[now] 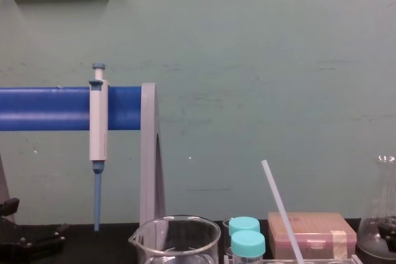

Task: Pick up the stirring rod with one hand, then place it down.

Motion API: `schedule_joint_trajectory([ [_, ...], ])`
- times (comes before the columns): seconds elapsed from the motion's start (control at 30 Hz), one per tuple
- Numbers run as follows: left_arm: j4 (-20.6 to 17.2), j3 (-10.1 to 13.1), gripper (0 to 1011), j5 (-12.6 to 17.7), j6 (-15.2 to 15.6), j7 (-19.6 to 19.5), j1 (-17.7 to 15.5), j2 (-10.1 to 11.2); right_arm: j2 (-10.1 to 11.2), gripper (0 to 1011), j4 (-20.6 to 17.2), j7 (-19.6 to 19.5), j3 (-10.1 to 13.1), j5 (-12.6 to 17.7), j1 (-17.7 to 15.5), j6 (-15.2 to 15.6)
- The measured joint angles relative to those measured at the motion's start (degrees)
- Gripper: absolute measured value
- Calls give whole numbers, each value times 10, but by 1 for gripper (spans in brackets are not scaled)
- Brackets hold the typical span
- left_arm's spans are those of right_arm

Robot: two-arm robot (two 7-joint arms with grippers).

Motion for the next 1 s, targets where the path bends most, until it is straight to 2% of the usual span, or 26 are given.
schedule_joint_trajectory([
  [1.0, 0, 0, 1000, 0, 0, 0, 0, 0, 0, 1000, 0, 0, 0, 0, 0, 0],
])
